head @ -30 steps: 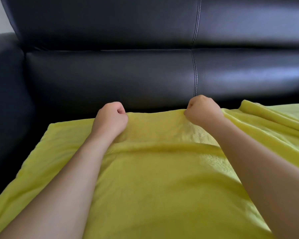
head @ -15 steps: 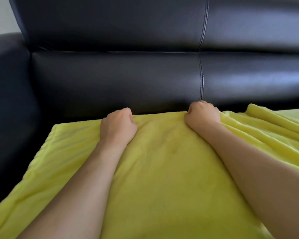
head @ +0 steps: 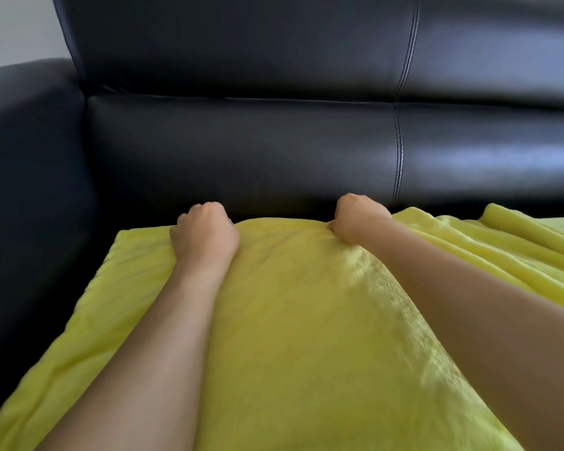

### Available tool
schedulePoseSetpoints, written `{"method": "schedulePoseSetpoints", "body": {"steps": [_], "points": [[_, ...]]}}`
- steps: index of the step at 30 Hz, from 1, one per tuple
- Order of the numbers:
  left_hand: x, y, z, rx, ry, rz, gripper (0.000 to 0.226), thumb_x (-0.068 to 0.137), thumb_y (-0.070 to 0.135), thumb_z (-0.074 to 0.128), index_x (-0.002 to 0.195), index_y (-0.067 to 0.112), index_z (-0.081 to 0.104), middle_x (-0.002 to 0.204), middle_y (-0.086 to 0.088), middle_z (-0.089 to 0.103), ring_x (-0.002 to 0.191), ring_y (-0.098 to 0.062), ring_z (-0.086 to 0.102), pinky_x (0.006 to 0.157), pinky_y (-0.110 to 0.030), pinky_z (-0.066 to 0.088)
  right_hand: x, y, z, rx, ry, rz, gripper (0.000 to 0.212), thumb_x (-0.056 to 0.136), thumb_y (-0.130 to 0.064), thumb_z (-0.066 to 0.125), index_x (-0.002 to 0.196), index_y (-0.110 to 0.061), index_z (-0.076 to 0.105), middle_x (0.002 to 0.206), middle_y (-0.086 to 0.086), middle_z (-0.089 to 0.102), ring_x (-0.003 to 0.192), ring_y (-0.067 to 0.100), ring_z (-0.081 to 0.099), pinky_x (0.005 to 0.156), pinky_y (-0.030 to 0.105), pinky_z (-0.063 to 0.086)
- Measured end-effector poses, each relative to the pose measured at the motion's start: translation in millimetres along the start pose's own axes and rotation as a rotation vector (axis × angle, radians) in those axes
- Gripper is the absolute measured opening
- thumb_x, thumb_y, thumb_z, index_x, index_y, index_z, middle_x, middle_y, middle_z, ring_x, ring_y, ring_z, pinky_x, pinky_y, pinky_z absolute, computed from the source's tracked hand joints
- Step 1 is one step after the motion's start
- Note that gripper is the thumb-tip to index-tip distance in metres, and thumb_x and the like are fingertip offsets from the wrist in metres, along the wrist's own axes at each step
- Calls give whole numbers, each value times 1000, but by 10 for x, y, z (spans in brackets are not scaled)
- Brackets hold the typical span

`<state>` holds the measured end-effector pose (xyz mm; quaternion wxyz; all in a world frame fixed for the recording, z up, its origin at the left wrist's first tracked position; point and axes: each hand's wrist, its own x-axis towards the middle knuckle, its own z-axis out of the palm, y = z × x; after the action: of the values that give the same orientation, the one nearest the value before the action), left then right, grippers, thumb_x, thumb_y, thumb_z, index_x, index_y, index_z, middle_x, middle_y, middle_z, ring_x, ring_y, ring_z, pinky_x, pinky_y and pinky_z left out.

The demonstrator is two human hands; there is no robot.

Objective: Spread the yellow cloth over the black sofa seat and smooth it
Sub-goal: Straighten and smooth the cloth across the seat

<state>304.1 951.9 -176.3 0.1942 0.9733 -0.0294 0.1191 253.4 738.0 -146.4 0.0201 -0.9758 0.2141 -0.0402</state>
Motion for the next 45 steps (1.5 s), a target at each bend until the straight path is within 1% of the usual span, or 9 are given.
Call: {"method": "schedulePoseSetpoints", "body": {"steps": [5, 10, 12, 16, 21, 27, 32, 40, 45], "points": [[-7, 11, -7, -2, -67, -8, 20, 92, 15, 49, 104, 20, 65, 101, -3, 65, 94, -28, 59, 79, -37, 49, -49, -60, -58, 106, 52, 43, 13, 83, -2, 47, 81, -11, 56, 71, 3, 53, 56, 20, 47, 49, 23, 32], [-53, 21, -56, -212, 112, -58, 17, 92, 10, 46, 108, 10, 55, 106, -10, 62, 96, -33, 59, 72, -39, 46, -171, -3, 49, 344, 439, 66, 18, 93, -14, 43, 95, -11, 61, 87, 6, 61, 74, 27, 49, 61, 31, 35], [-57, 23, -44, -278, 181, -69, 16, 92, 7, 45, 107, 8, 51, 104, -12, 61, 92, -34, 58, 68, -39, 44, -196, -24, 75, 378, 476, 28, 15, 92, -9, 42, 98, -10, 55, 91, 4, 58, 77, 26, 46, 64, 33, 33], [-59, 9, -1, -240, 132, -31, 17, 92, 5, 45, 108, 9, 48, 97, -11, 60, 84, -31, 55, 66, -40, 44, -299, -66, 60, 132, 352, -138, 22, 85, -5, 47, 106, -10, 55, 107, 8, 52, 96, 30, 51, 78, 36, 36], [-154, 84, -182, -68, 14, 17, 22, 92, 11, 49, 113, 11, 45, 101, -11, 62, 89, -31, 57, 75, -41, 48, -732, -130, -63, 70, 116, -306, 38, 100, -34, 40, 135, -21, 46, 137, 2, 47, 124, 25, 46, 103, 38, 31], [-522, -255, -558, 104, -253, -47, 51, 95, 41, 29, 143, 22, 35, 145, -8, 40, 129, -35, 39, 106, -51, 30, -1239, -117, 27, 54, -147, -237, 60, 99, -58, 18, 152, -30, 23, 160, -1, 18, 148, 22, 13, 119, 49, 5], [-800, -731, -477, 154, -340, -56, 68, 93, 65, 11, 154, 37, 9, 163, 4, 3, 149, -26, 3, 118, -55, 1, -1441, -216, 76, 90, -130, -197, 62, 99, -58, 14, 154, -30, 16, 163, 1, 7, 150, 23, 2, 119, 49, -1], [-580, -743, -588, 147, -296, 11, 63, 97, 59, 15, 154, 31, 19, 162, 3, 14, 148, -26, 14, 118, -54, 4, -1793, -163, -142, 69, 19, -214, 64, 99, -59, 12, 154, -27, 17, 163, 1, 7, 150, 22, 3, 119, 51, -7], [-359, -894, -453, 123, -419, 114, 66, 94, 66, 15, 153, 37, 19, 162, 8, 12, 149, -20, 11, 120, -47, 8, -2053, -55, -7, 61, -98, -237, 67, 96, -63, 9, 155, -31, 11, 163, -1, 5, 150, 20, -1, 119, 49, -7]]}}
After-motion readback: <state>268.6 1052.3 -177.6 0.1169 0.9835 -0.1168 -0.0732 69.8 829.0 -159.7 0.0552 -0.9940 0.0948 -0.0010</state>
